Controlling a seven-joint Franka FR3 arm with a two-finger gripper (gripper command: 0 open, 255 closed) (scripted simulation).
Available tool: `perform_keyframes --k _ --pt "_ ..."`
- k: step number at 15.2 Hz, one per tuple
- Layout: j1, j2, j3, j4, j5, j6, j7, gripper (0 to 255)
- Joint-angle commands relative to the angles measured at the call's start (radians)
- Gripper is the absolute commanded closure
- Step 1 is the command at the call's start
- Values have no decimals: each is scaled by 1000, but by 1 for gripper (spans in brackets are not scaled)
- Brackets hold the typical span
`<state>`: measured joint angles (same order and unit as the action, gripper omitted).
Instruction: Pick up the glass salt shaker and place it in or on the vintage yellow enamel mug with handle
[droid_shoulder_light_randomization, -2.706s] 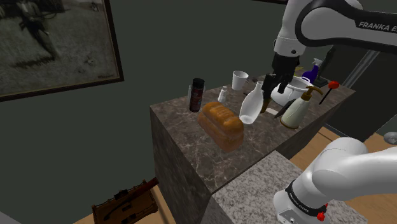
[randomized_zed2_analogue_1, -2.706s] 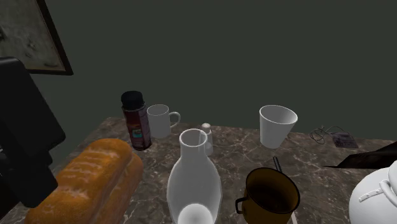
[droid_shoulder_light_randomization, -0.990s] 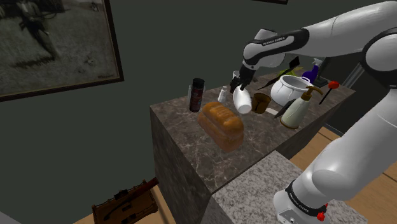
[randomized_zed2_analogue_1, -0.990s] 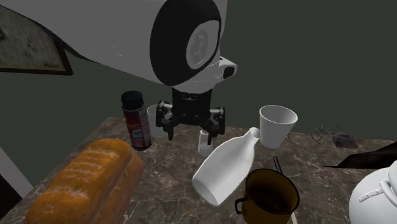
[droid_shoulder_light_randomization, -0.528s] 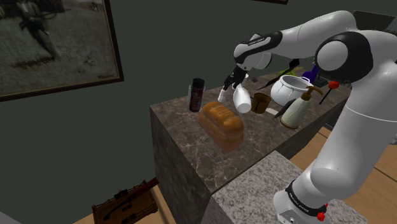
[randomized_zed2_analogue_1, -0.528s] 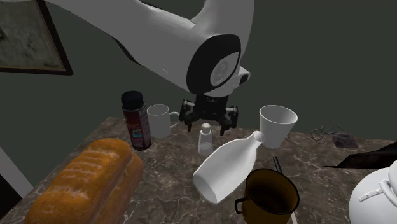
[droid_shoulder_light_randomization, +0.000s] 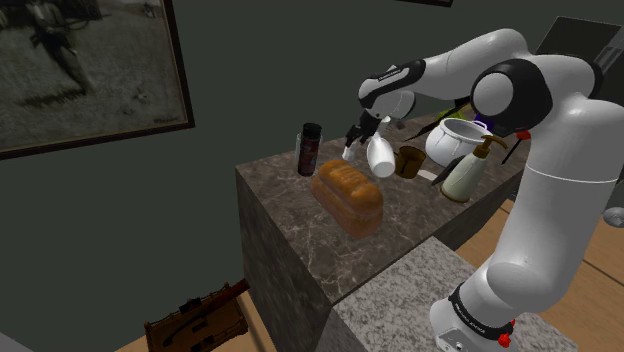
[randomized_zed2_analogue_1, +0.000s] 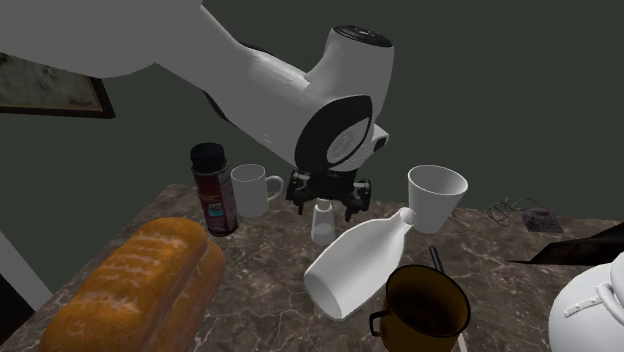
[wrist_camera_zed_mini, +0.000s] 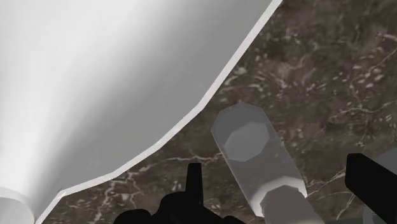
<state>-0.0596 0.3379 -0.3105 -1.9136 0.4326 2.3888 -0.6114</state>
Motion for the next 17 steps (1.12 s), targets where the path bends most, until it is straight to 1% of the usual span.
perform_keyframes --k 1,8,9,17 --pt "-3 17 5 3 11 13 -8 0" --pt "-3 17 5 3 10 13 -8 0" --pt "-3 17 5 3 10 13 -8 255" --pt "-3 16 5 2 10 13 -8 255"
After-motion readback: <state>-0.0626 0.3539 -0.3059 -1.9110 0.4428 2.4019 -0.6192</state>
